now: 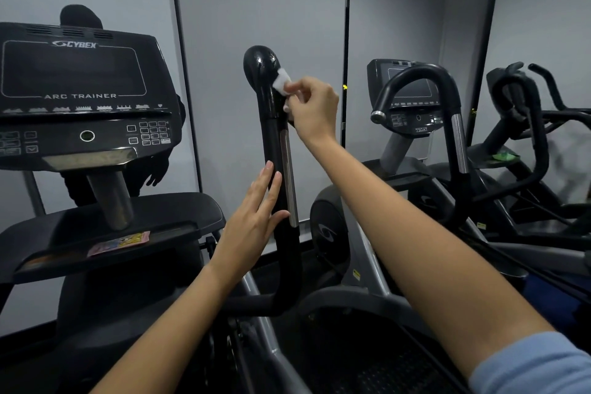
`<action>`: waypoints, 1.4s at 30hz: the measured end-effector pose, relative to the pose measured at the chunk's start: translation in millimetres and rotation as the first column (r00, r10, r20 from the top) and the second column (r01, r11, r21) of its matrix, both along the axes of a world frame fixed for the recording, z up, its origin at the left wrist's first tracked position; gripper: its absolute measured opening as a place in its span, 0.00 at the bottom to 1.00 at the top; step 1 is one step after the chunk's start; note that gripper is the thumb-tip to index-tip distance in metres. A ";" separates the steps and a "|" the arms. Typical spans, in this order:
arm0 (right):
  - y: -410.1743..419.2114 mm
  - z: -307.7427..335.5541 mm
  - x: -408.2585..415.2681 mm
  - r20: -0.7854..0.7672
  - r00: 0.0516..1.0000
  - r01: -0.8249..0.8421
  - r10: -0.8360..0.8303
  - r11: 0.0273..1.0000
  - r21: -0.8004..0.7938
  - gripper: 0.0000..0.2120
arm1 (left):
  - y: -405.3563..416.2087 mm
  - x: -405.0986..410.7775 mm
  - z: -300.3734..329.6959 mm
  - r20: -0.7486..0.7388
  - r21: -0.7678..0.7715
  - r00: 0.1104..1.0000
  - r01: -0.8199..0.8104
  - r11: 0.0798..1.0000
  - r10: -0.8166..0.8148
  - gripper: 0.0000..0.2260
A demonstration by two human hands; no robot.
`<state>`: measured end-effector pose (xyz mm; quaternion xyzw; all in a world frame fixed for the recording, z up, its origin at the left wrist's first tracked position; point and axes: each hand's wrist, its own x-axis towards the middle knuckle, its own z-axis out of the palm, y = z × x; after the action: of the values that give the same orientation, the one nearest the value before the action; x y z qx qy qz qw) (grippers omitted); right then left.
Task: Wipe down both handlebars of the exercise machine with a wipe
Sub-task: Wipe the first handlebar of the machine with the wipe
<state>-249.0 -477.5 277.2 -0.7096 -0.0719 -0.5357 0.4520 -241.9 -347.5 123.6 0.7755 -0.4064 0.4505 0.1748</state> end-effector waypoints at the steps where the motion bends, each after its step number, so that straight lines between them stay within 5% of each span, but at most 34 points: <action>1: -2.4 -9.8 -2.1 -0.019 1.000 -0.007 0.007 1.000 -0.009 0.07 | 0.3 0.1 0.0 -0.008 0.000 1.000 0.005 1.000 -0.006 0.27; 11: 1.5 30.2 12.1 -0.039 0.998 0.041 -0.039 0.998 0.056 0.09 | 2.1 0.1 1.5 -0.013 0.010 1.000 -0.003 1.000 0.004 0.28; 18: -7.7 -27.0 -3.8 -0.118 0.990 -0.083 0.080 0.996 -0.022 0.06 | 0.5 -0.3 -0.3 -0.029 -0.012 0.999 0.019 1.000 -0.020 0.29; 31: 1.7 -38.1 -10.0 0.195 0.969 0.206 -0.152 0.931 -0.301 0.07 | -0.1 0.0 -2.0 -0.035 0.001 0.999 0.007 1.000 -0.007 0.28; 34: 4.8 -37.7 -10.0 0.318 0.926 0.339 -0.204 0.822 -0.457 0.06 | -0.6 0.3 -1.6 -0.041 -0.002 0.999 -0.001 1.000 0.001 0.27; 39: 4.7 -36.7 -8.5 0.536 0.769 0.639 -0.348 0.438 -0.633 0.13 | -0.5 -1.0 -1.8 -0.058 -0.004 0.998 0.010 1.000 -0.010 0.28; 40: 2.5 -37.3 -7.5 0.536 0.770 0.637 -0.345 0.442 -0.632 0.12 | -0.7 -1.1 -1.8 -0.061 -0.003 0.998 0.011 1.000 -0.011 0.28; 42: 1.3 -38.9 -10.3 0.396 0.880 0.463 -0.262 0.657 -0.595 0.07 | -0.6 -1.8 -2.0 -0.057 -0.005 0.998 0.014 1.000 -0.014 0.28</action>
<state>-259.3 -476.2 238.3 -0.7419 -0.1781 -0.6456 0.0320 -243.7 -348.1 121.6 0.7848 -0.4055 0.4280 0.1912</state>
